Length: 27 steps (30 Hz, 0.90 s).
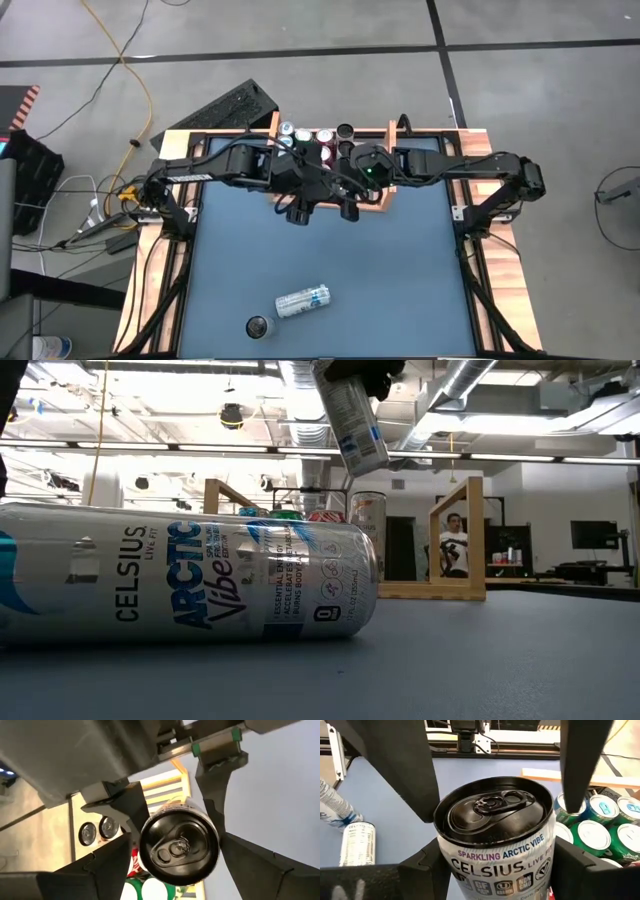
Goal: Place canned beverage on shelf
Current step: Put the light blue soda can on the shelf
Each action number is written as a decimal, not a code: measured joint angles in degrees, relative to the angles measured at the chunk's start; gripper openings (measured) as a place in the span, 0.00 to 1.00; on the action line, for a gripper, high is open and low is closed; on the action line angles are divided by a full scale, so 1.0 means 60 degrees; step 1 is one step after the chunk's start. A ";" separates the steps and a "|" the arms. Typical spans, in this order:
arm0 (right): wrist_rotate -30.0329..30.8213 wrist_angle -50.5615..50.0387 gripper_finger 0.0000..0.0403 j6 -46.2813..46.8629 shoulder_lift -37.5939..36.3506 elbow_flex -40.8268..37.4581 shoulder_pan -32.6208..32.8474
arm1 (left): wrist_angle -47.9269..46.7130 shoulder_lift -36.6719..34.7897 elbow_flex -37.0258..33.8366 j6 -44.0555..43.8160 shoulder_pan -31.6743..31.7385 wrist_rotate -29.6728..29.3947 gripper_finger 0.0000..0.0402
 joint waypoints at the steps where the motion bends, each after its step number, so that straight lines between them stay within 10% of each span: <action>1: -0.0002 0.0006 0.62 0.0000 0.0000 0.0000 0.0013 | -0.0009 0.0066 0.0006 0.0026 0.0000 0.0010 0.72; 27: -0.0286 -0.0148 0.72 -0.0471 0.0011 0.0004 0.0101 | 0.0006 0.0160 0.0004 -0.0115 0.0062 0.0516 0.57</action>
